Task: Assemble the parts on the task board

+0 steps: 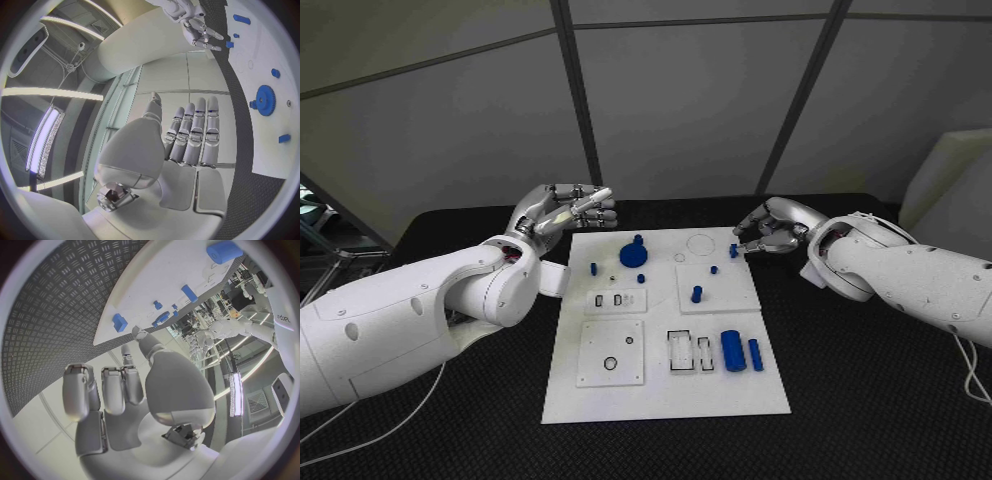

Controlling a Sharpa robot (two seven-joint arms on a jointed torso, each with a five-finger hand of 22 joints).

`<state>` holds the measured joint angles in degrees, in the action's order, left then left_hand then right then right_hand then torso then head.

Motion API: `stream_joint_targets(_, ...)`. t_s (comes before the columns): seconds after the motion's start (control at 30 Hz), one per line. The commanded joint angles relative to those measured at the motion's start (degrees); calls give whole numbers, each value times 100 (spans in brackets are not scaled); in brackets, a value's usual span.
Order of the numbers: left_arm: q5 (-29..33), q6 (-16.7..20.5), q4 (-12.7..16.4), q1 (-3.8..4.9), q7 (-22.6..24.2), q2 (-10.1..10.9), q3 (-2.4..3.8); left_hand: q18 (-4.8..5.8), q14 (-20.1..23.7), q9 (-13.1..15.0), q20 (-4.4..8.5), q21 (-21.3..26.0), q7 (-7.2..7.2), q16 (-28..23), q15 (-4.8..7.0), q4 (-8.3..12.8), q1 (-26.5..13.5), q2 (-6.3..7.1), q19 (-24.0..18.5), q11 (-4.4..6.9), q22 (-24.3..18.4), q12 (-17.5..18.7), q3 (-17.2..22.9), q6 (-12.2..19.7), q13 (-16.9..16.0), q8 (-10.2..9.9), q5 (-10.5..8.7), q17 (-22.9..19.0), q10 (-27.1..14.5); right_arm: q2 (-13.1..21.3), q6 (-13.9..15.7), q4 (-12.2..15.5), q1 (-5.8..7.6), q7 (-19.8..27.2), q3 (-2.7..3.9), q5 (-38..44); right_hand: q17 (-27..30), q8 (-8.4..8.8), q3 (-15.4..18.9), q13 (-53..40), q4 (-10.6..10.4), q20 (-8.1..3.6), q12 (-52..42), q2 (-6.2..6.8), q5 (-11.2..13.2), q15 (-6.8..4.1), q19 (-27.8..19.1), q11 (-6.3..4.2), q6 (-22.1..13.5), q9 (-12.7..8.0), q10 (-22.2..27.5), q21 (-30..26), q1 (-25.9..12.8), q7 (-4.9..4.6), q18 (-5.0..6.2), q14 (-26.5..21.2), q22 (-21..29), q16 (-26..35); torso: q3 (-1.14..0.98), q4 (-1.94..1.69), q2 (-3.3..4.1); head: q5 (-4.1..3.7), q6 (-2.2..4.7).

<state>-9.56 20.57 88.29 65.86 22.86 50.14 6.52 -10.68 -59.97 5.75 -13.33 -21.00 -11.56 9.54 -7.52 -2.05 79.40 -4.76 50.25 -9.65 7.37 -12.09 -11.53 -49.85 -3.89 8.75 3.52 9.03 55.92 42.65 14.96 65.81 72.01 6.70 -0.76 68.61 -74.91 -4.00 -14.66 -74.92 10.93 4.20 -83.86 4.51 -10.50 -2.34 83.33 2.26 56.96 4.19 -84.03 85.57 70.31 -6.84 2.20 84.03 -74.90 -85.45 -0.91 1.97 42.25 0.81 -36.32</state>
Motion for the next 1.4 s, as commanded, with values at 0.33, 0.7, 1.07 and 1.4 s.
stream_joint_targets(0.33, 16, -64, -17, -1, 27, -33, 6, 29, 36, -6, -26, 21, -5, -38, -3, 4, -4, -40, -9, -1, -9, 19, -19, 30, -3, -20, 13, 8, -26, -156, -131, -174, -46, -89, 4, 372, -484, -10, -61, -839, 61, -12, 6, -66, -32, -13, 19, -8, 94, -12, -177, -7, 74, -8, 5, 372, -513, 18, -1, -13, 0, -8, -23)
stream_joint_targets(0.7, 16, -65, -26, -4, 25, -39, 6, 30, 40, -5, -27, 23, -7, -44, -4, 8, -3, -45, -11, -1, -12, 22, -20, 25, -4, -21, 13, 9, -24, -247, -252, -280, -146, -157, 4, 440, -481, -7, -63, -837, 58, -12, 8, -73, -34, -11, 15, -3, 100, -14, -176, -10, 60, -13, 6, 372, -506, 20, 1, -9, -2, 11, -37)
stream_joint_targets(1.07, 16, -68, -43, -6, 19, -45, 6, 30, 40, -5, -27, 23, -7, -44, -4, 8, -3, -45, -11, -1, -12, 22, -20, 25, -4, -21, 13, 9, -24, -300, -110, -407, -180, -188, 5, 453, -498, 7, -68, -857, 29, -6, -10, -109, -29, -1, 38, 9, 125, -22, -190, 4, -18, -25, -2, 376, -540, 14, -2, -14, -1, 36, -33)
stream_joint_targets(1.4, 16, -72, -56, -9, 16, -54, 6, 30, 40, -5, -27, 23, -7, -44, -4, 8, -3, -45, -11, -1, -12, 22, -20, 25, -4, -21, 13, 9, -24, -351, -77, -426, -182, -168, 6, 443, -518, 0, -87, -873, 2, -4, -26, -165, -16, -2, 58, 2, 187, -21, -202, 17, -76, -12, -8, 381, -570, 6, -1, -4, -3, 33, -46)
